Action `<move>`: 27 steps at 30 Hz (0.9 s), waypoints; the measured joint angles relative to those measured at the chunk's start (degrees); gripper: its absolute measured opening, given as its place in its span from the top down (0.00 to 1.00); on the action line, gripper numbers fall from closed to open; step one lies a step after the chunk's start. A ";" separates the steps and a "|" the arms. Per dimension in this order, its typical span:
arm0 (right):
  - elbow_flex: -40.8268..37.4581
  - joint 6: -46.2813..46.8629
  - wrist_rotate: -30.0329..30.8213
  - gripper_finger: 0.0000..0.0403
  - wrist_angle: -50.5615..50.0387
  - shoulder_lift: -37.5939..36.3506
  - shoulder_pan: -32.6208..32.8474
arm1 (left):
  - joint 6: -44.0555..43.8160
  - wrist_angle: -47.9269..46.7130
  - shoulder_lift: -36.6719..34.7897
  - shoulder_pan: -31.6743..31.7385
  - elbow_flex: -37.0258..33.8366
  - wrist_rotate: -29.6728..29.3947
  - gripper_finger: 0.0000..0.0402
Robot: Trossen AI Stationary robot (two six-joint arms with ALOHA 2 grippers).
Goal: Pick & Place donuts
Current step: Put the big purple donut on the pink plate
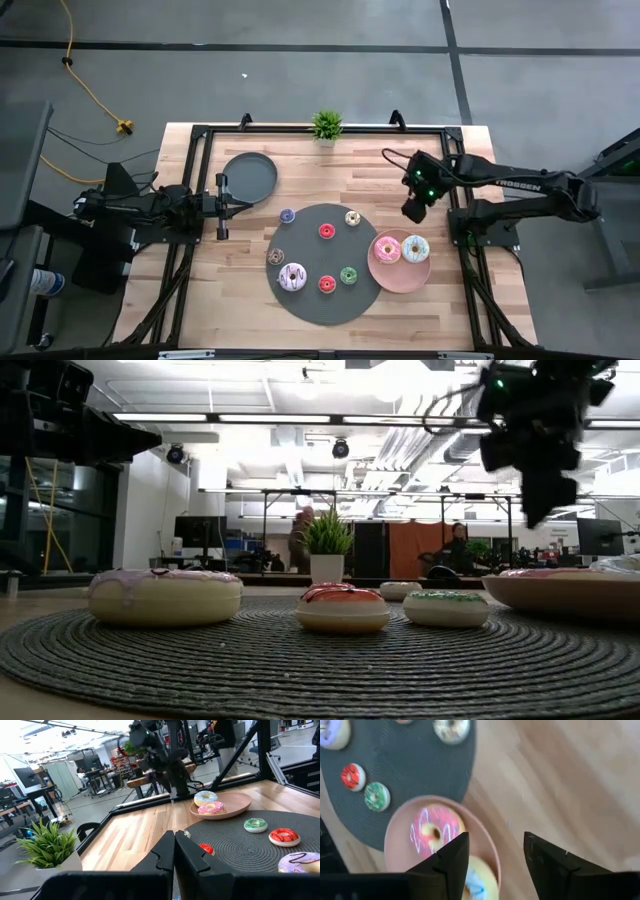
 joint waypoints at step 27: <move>27.09 -48.92 10.26 0.61 8.47 27.97 27.20 | 0.00 -0.01 0.02 -0.01 0.00 0.00 1.00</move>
